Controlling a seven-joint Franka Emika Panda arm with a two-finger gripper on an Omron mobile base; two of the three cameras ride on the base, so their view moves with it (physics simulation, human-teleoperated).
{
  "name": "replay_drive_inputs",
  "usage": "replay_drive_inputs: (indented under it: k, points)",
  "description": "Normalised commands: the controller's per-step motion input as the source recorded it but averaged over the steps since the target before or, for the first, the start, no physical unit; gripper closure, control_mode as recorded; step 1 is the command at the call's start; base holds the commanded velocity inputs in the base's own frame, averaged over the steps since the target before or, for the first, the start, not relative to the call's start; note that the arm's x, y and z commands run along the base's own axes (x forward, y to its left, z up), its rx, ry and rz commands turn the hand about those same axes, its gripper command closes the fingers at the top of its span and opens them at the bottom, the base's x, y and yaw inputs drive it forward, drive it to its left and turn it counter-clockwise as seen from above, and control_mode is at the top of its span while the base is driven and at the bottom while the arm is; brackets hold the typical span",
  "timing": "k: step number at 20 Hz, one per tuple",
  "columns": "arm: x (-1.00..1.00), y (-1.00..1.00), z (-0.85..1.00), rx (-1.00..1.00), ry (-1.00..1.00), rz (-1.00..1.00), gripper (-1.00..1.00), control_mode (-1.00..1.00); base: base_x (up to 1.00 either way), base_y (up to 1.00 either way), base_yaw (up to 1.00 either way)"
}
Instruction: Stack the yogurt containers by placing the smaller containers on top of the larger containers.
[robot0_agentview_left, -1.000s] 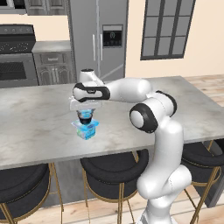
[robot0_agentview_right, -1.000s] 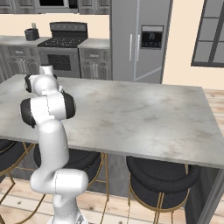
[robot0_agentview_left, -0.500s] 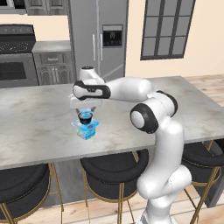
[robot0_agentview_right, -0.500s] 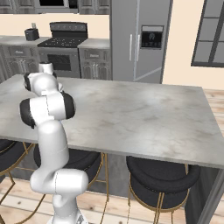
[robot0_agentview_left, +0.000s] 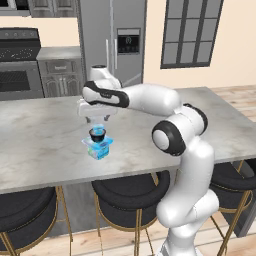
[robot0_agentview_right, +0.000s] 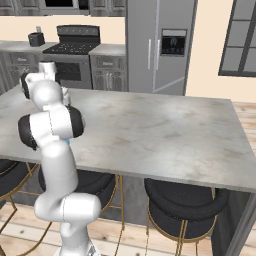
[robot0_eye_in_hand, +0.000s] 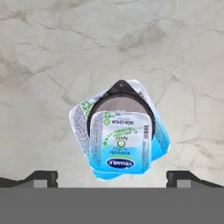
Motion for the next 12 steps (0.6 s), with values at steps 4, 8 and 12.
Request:
replay_drive_inputs:
  k: [4,8,12]
  points:
    - [-0.66,-0.21,0.22,0.0,-0.02,0.0,-1.0,-1.0,0.0,0.0,0.0]
    - [-0.73,-0.3,0.06,0.0,-0.03,0.0,-1.0,-1.0,0.0,0.0,0.0]
    - [-0.72,-0.45,0.08,0.0,-0.05,0.0,-1.0,-1.0,0.0,0.0,0.0]
